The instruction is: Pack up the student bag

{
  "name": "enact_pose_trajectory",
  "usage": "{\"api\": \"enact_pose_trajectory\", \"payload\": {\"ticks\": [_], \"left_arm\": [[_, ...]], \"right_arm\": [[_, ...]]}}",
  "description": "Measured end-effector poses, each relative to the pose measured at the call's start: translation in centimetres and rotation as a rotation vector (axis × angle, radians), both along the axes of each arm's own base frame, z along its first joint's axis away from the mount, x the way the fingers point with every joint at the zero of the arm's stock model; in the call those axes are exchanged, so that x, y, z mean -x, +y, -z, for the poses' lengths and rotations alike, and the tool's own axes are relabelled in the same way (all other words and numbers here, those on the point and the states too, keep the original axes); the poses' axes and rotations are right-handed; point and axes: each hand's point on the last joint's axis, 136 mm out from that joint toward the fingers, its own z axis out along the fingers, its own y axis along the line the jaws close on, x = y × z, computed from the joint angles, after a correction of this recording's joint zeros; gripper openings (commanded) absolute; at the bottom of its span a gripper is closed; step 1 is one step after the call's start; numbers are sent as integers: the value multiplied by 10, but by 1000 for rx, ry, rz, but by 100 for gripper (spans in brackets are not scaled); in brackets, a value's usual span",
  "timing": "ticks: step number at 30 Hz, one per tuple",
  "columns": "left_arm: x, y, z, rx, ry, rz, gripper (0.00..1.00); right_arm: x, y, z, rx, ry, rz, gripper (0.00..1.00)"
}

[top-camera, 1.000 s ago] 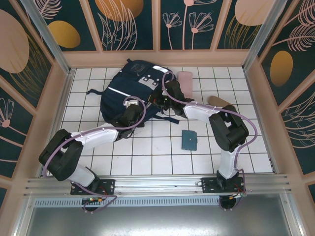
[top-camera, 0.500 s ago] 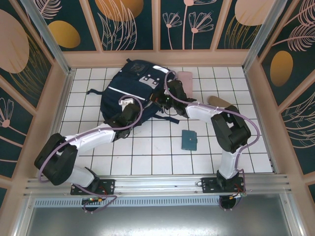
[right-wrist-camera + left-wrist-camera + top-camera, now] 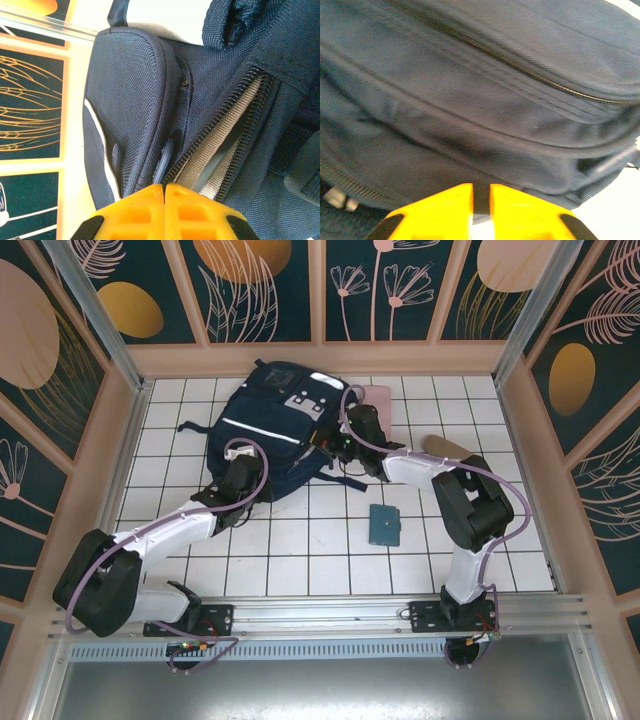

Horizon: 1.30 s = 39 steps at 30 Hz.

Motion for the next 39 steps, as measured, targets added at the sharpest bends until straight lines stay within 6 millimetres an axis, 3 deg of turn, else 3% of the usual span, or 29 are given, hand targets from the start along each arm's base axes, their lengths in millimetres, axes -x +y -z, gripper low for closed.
{"api": "enact_pose_trajectory", "payload": {"ticks": [3,6,15,20,23,32,36,38,39], "left_arm": [[-1,-14,-3,45,-8,59,27],[-2,-25,-7,80,-19,106,37],[-7,-56,-3,94,-9,183,43],[-10,-59,4,85,4,188,43],[-12,-63,5,85,-2,196,35],[-16,-85,12,75,11,230,36],[-21,-85,17,36,17,202,25],[-23,-82,18,19,14,187,5],[-23,-82,18,17,12,182,0]], "right_arm": [[-2,-2,0,0,0,5,0],[-2,-3,0,0,0,6,0],[-2,-2,0,0,1,6,0],[-1,-2,0,0,1,4,0],[-1,-1,0,-1,3,3,0],[-1,-1,0,1,1,7,0],[-3,-3,0,5,-2,20,0],[-3,-3,0,5,-2,21,0],[-3,-3,0,5,-3,21,0]]}}
